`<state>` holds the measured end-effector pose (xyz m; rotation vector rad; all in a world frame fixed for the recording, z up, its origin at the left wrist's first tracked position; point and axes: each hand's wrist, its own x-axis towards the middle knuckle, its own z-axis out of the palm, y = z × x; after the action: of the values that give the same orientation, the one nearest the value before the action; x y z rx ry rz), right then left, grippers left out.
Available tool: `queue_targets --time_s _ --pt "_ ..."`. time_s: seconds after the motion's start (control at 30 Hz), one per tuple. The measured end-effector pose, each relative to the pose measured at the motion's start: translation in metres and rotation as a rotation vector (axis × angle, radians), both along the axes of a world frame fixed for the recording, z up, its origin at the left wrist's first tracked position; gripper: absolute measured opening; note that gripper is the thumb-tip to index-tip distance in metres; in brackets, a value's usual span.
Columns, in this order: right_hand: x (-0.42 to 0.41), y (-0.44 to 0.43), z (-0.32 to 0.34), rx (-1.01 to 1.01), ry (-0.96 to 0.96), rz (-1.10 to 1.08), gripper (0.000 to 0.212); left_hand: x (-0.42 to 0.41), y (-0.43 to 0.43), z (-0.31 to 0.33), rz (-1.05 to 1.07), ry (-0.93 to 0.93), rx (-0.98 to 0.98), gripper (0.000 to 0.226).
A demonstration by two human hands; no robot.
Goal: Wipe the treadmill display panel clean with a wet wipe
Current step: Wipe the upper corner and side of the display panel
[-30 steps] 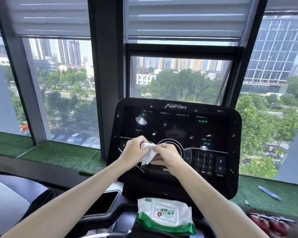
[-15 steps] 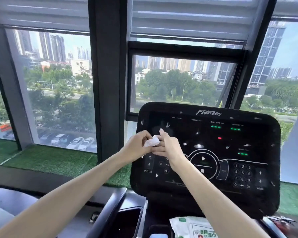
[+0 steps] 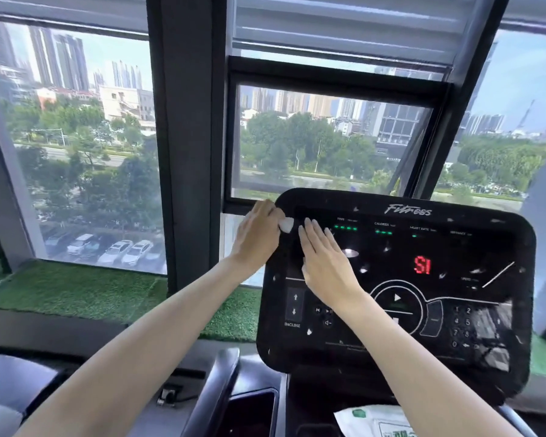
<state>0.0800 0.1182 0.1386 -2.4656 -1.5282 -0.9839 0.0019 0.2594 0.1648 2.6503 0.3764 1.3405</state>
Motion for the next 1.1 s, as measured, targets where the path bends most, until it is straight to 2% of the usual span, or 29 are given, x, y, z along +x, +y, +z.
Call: queue_targets --time_s 0.07,0.2,0.27,0.37,0.4,0.5,0.53,0.57,0.63,0.67,0.7,0.8,0.83,0.93,1.0,1.07,1.1 --pt "0.005 -0.004 -0.006 -0.060 -0.036 -0.017 0.066 -0.005 0.004 -0.025 -0.046 0.084 0.083 0.019" --pt "0.006 -0.003 -0.017 -0.139 -0.029 -0.052 0.078 -0.026 0.018 -0.046 -0.317 0.299 0.324 0.031" --pt "0.003 0.002 -0.019 -0.108 -0.025 -0.082 0.077 -0.016 0.025 -0.028 -0.292 0.260 0.318 0.027" --pt "0.003 0.003 -0.021 -0.084 0.014 -0.039 0.075 0.009 0.030 -0.012 -0.202 0.006 0.124 0.017" --pt "0.005 0.002 -0.021 -0.071 0.003 -0.028 0.076 0.011 0.027 -0.016 -0.216 0.002 0.126 0.016" --pt "0.007 0.000 -0.024 -0.070 0.008 -0.040 0.078 -0.007 0.013 -0.039 -0.390 0.205 0.366 0.026" --pt "0.007 0.000 -0.024 -0.062 0.018 -0.025 0.080 -0.009 0.015 -0.038 -0.402 0.223 0.390 0.027" --pt "0.007 0.000 -0.024 -0.055 0.029 -0.013 0.082 -0.004 0.020 -0.032 -0.372 0.187 0.325 0.023" --pt "0.007 0.000 -0.024 -0.027 0.044 0.000 0.086 0.008 0.026 -0.022 -0.258 -0.041 0.128 0.016" --pt "0.008 0.000 -0.025 -0.014 0.050 0.004 0.086 0.011 0.026 -0.021 -0.220 -0.085 0.083 0.016" --pt "0.008 0.000 -0.026 -0.010 0.055 0.006 0.087 0.011 0.023 -0.023 -0.226 -0.066 0.108 0.015" --pt "0.009 -0.002 -0.027 0.004 0.056 0.027 0.084 0.000 0.013 -0.025 -0.363 0.170 0.297 0.017" --pt "0.010 -0.002 -0.027 0.010 0.050 0.036 0.082 0.003 0.016 -0.016 -0.362 0.181 0.268 0.017" --pt "0.012 -0.001 -0.027 0.022 0.016 0.051 0.075 0.020 0.029 0.012 -0.193 -0.037 0.060 0.023" --pt "0.013 -0.002 -0.028 0.007 -0.012 0.053 0.073 0.019 0.027 0.011 -0.208 0.006 0.095 0.026" --pt "0.013 -0.003 -0.027 -0.002 -0.008 0.052 0.070 0.010 0.018 0.000 -0.312 0.141 0.185 0.027" --pt "0.013 -0.004 -0.027 0.002 -0.002 0.048 0.069 0.007 0.016 -0.001 -0.342 0.174 0.165 0.028"
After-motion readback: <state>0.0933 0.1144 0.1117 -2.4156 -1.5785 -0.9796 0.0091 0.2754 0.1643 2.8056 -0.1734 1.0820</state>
